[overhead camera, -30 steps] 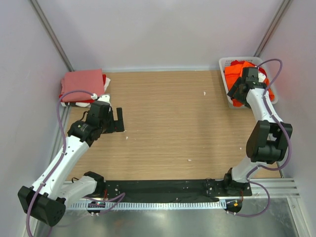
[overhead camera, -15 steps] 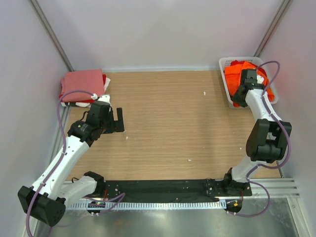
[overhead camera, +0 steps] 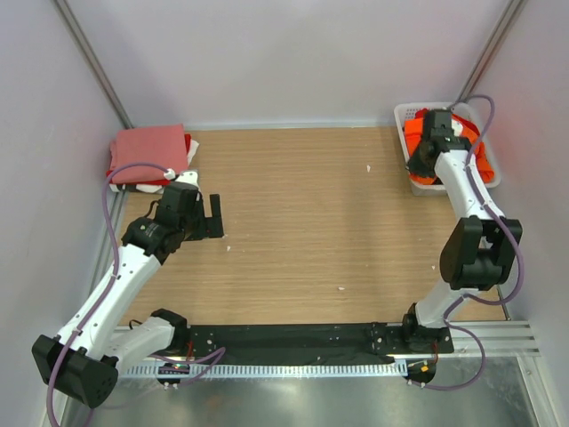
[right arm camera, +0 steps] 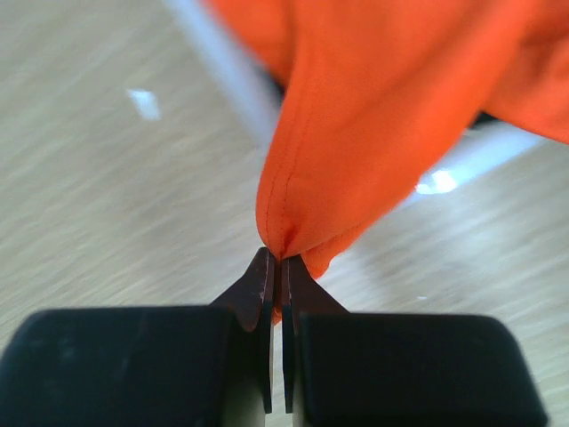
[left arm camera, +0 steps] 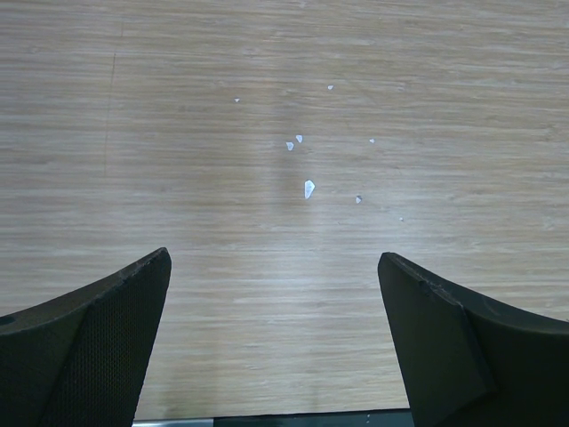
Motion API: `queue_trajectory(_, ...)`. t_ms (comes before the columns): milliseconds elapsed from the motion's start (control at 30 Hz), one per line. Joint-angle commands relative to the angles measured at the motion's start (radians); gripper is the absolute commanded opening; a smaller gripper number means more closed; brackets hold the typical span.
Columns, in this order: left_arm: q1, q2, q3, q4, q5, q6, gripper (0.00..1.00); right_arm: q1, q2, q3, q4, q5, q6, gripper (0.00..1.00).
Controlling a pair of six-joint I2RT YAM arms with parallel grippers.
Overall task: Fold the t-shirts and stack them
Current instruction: Grab the tshirt from the pile, then move the tshirt to the center of the board
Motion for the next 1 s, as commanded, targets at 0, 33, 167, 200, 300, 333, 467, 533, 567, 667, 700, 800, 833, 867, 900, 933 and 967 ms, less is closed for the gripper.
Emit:
queue_trajectory(0,-0.004,-0.015,0.015,0.003,-0.027,0.01,1.0,0.16,-0.03,0.262,-0.051,-0.078,0.024,0.01)
queue_trajectory(33,-0.004,-0.014,0.015,0.001,-0.03,0.009,1.0,0.249,-0.009,0.404,-0.097,-0.106,0.02,0.01)
queue_trajectory(167,-0.004,-0.008,0.017,-0.002,-0.038,0.007,1.0,0.468,0.164,0.973,-0.307,-0.235,-0.031,0.01)
queue_trajectory(200,-0.006,-0.008,0.017,-0.002,-0.036,0.006,1.0,0.503,0.233,1.102,-0.373,-0.28,-0.035,0.01)
queue_trajectory(300,-0.006,-0.009,0.015,-0.003,-0.042,0.004,1.0,0.526,0.187,1.26,-0.348,-0.29,0.0,0.01)
queue_trajectory(333,-0.007,-0.008,0.015,-0.003,-0.045,0.004,1.0,0.524,0.057,1.188,-0.256,-0.258,-0.008,0.01)
queue_trajectory(467,-0.006,-0.012,0.02,-0.008,-0.055,0.004,1.0,0.48,-0.231,0.558,-0.046,-0.065,-0.017,0.01)
queue_trajectory(533,-0.006,-0.018,0.018,-0.008,-0.065,0.003,1.0,0.4,-0.286,0.342,-0.033,-0.002,0.015,0.01)
queue_trajectory(567,-0.006,-0.021,0.017,-0.008,-0.064,0.003,1.0,0.376,-0.323,0.275,-0.039,0.027,0.03,0.01)
queue_trajectory(667,-0.006,-0.024,0.015,-0.008,-0.058,0.0,1.0,0.29,-0.411,-0.011,-0.052,0.107,0.11,0.47)
queue_trajectory(700,-0.007,-0.026,0.015,-0.006,-0.056,0.0,1.0,0.277,-0.442,-0.097,-0.006,0.115,0.128,0.72)
queue_trajectory(800,-0.007,-0.023,0.014,-0.005,-0.047,-0.002,1.0,0.268,-0.525,-0.352,0.053,0.129,0.187,1.0)
queue_trajectory(833,-0.007,-0.018,0.015,-0.005,-0.041,0.0,1.0,0.267,-0.53,-0.392,0.053,0.133,0.193,1.0)
queue_trajectory(867,-0.007,-0.015,0.015,-0.003,-0.035,0.0,1.0,0.265,-0.533,-0.4,0.051,0.129,0.193,1.0)
queue_trajectory(900,-0.007,-0.014,0.015,-0.003,-0.03,0.0,1.0,0.267,-0.536,-0.403,0.047,0.118,0.189,1.0)
queue_trajectory(933,-0.007,-0.011,0.015,-0.003,-0.024,0.001,1.0,0.268,-0.542,-0.402,0.047,0.101,0.187,1.0)
queue_trajectory(967,-0.007,-0.006,0.015,-0.003,-0.022,0.0,1.0,0.273,-0.55,-0.405,0.048,0.068,0.19,1.0)
